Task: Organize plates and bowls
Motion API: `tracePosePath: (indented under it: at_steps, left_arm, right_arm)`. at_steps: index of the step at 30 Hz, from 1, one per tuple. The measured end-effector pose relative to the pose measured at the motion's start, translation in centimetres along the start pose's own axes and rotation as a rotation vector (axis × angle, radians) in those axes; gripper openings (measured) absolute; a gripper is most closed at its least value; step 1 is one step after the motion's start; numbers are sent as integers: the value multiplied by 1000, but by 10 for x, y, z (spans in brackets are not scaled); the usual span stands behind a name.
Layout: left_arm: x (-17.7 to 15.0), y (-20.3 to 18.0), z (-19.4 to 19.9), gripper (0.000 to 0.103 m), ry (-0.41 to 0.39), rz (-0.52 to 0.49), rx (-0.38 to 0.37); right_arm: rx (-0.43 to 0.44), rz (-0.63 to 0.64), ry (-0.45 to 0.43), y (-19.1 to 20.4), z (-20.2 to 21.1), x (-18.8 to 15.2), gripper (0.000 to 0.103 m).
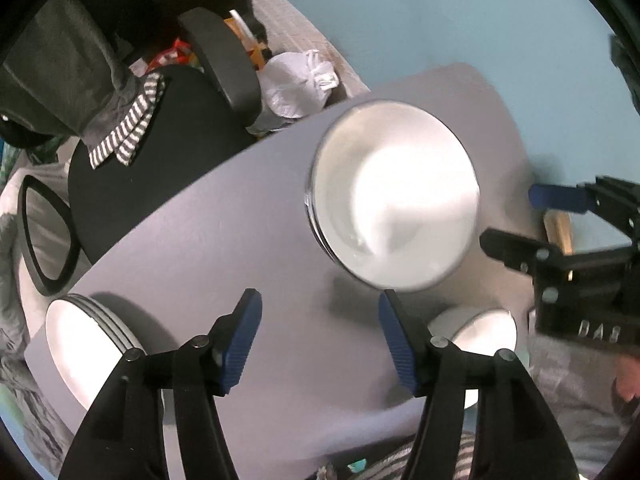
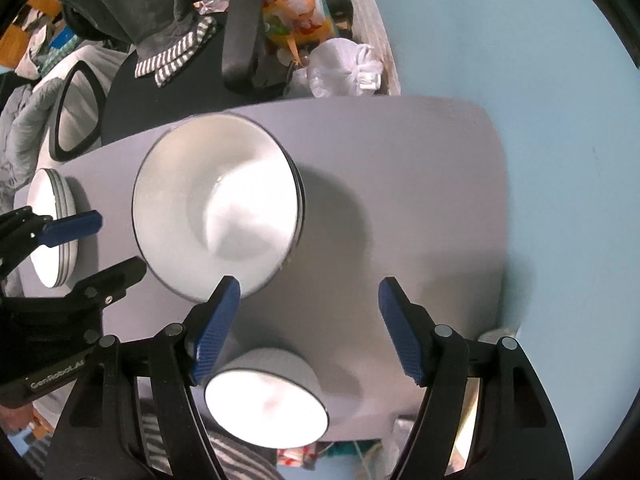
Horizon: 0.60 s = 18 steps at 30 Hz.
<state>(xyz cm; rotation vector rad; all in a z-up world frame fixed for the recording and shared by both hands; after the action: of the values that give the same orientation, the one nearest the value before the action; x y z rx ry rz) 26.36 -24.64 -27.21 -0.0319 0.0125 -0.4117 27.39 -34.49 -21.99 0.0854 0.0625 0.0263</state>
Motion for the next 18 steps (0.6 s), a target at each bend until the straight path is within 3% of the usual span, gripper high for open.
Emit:
tracePosePath:
  at_steps: [18]
  left_arm:
    - [-56,-42,-25,62,68,-30,-136]
  right_arm:
    - [63,-166,2,-30,-3,-89,71]
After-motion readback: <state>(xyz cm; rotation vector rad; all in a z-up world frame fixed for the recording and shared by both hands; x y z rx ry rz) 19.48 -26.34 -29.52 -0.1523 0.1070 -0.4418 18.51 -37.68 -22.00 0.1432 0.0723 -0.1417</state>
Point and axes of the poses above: each gripper's, at about its wrist camera, not at the fingertips, and z roughly against the way its jaws point, y to its left, x to its top, the point moved 3 cm from there along -z, roughly the way its jaws point, and after that the axes turned 4 degrees about x, right-handed, at the moved point
